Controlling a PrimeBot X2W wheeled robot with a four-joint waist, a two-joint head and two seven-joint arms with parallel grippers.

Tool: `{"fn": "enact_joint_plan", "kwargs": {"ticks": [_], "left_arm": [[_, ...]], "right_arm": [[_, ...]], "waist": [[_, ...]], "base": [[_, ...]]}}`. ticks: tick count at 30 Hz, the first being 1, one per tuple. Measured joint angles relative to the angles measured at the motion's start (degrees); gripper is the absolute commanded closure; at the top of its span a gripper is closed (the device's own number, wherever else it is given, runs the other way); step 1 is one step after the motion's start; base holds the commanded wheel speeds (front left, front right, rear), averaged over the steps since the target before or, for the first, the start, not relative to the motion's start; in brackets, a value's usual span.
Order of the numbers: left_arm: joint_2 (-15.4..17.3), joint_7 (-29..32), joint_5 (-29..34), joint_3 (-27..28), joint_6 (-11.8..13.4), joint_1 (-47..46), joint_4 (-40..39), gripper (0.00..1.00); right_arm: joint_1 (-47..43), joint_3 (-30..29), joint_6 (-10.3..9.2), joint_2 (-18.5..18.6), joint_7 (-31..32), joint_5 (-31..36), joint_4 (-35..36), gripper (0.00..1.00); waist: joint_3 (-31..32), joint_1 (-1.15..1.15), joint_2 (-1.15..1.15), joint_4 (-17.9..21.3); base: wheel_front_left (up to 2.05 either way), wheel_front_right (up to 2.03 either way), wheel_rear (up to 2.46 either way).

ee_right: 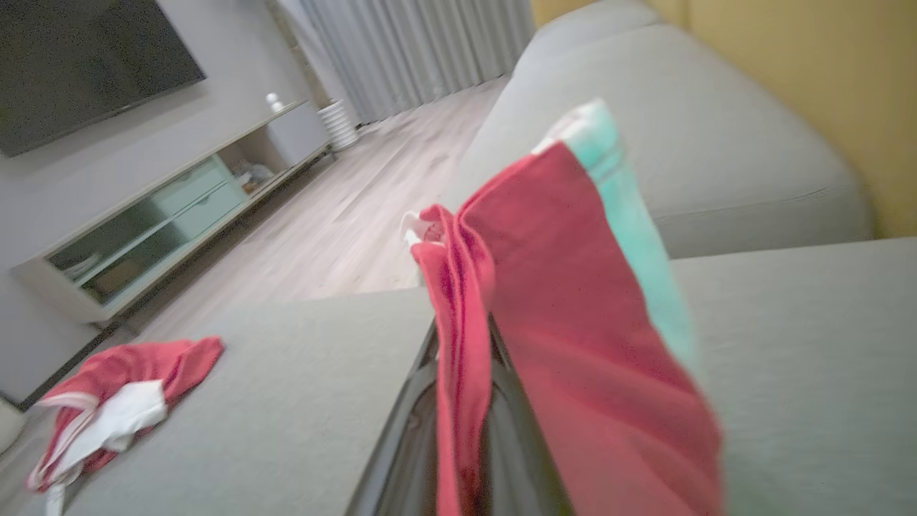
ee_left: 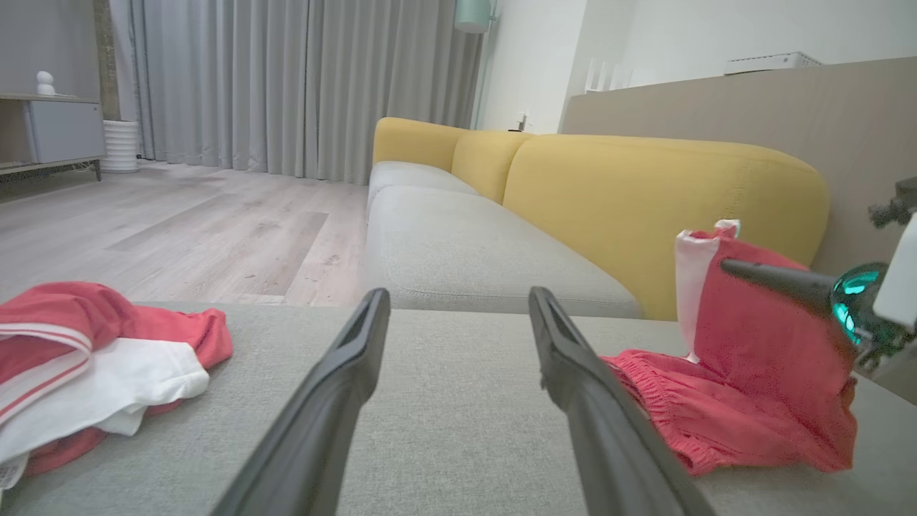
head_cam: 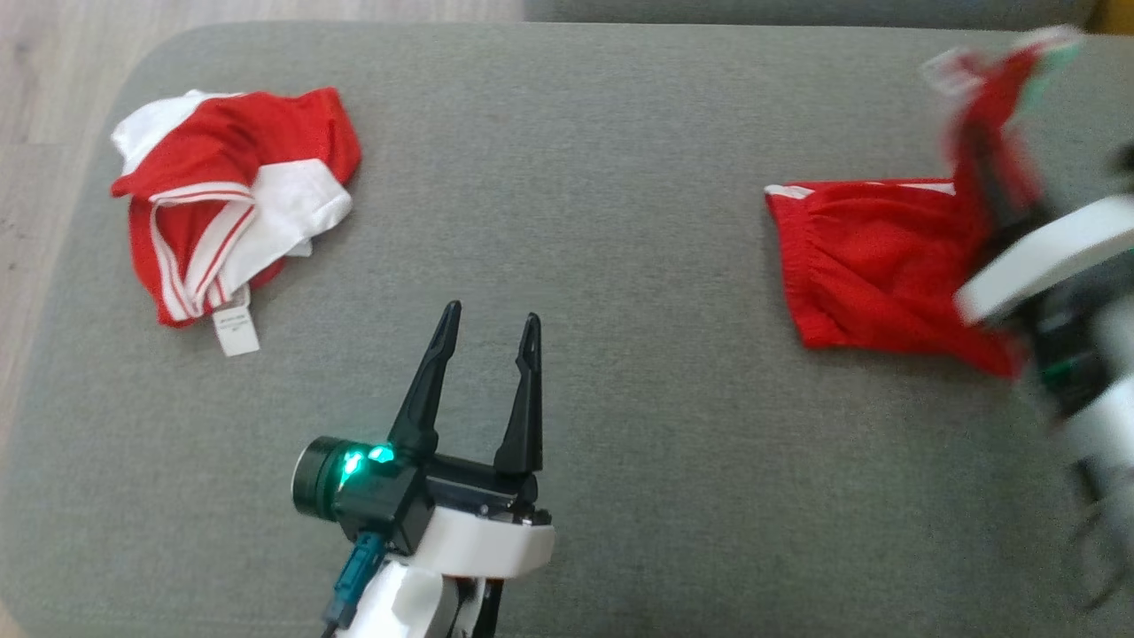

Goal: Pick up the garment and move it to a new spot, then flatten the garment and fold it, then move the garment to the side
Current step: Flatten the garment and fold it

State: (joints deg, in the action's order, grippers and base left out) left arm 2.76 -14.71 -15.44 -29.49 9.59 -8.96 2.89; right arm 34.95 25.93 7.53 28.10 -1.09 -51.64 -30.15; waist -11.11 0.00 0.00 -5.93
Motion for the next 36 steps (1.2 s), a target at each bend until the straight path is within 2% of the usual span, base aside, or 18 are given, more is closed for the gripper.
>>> {"fn": "enact_joint_plan", "kwargs": {"ticks": [1, 2, 3, 6, 9, 16, 22, 27, 32, 36], "left_arm": [[0.0, 0.0, -0.2, 0.0, 0.0, 0.0, 0.0, 0.0], [0.0, 0.0, -0.2, 0.0, 0.0, 0.0, 0.0, 0.0], [0.0, 0.0, -0.2, 0.0, 0.0, 0.0, 0.0, 0.0], [0.0, 0.0, -0.8, -0.1, 0.0, 0.0, 0.1, 0.0], [0.0, 0.0, -0.8, -0.1, 0.1, 0.1, 0.4, 0.0], [0.1, 0.0, -0.8, 2.2, 0.5, 3.5, 0.8, 0.0], [0.1, 0.0, -0.5, 5.5, 0.5, 9.3, 2.4, 0.0], [0.2, 0.0, 0.9, 9.1, 0.5, 12.7, 2.6, 0.0], [0.2, 0.0, 2.6, 11.7, -0.4, 17.2, 4.2, 0.0], [0.3, 0.0, 3.4, 13.7, -1.1, 20.3, 4.4, 0.0]], "right_arm": [[-1.0, 0.4, 0.0, -1.9, 0.2, 1.0, 0.6, 0.85], [-1.9, 0.9, 0.0, -4.0, 0.7, 2.0, 1.1, 0.51], [-2.9, 1.2, 0.0, -6.3, 1.0, 3.0, 1.4, 0.0], [-5.7, 1.0, 0.0, -12.8, 0.5, 5.3, 1.9, 0.0], [-7.3, -1.3, 0.0, -16.2, -2.7, 8.3, 3.5, 0.0], [-11.9, -8.7, 0.0, -15.7, -10.1, 17.7, 8.2, 0.0], [-24.2, -16.1, 0.0, -15.0, -13.1, 24.9, 10.7, 0.0], [-33.8, -22.1, 0.0, -17.0, -13.3, 29.8, 16.3, 0.0], [-42.5, -23.3, 0.0, -19.1, -13.3, 34.8, 18.4, 0.0], [-45.8, -23.4, 0.0, -20.6, -13.3, 37.1, 18.5, 0.0]], "waist": [[0.0, 0.0, 0.0, -0.3], [0.1, 0.0, 0.0, -0.7], [0.1, 0.0, 0.0, -1.0], [0.2, 0.0, 0.0, -1.9], [0.8, 0.01, 0.0, -2.4], [4.7, 0.0, 0.0, -1.3], [10.0, -0.01, 0.0, 0.5], [13.2, -0.01, 0.0, 1.7], [15.8, -0.01, 0.0, 2.4], [17.3, -0.01, 0.0, 2.9]], "base": [[0.0, 0.0, 0.0], [0.0, 0.0, 0.0], [0.0, 0.0, 0.0], [0.0, 0.0, 0.0], [0.0, 0.0, 0.0], [0.0, 0.0, 0.0], [0.0, 0.0, 0.0], [0.0, 0.0, 0.0], [0.0, 0.0, 0.0], [0.0, 0.0, 0.0]]}}
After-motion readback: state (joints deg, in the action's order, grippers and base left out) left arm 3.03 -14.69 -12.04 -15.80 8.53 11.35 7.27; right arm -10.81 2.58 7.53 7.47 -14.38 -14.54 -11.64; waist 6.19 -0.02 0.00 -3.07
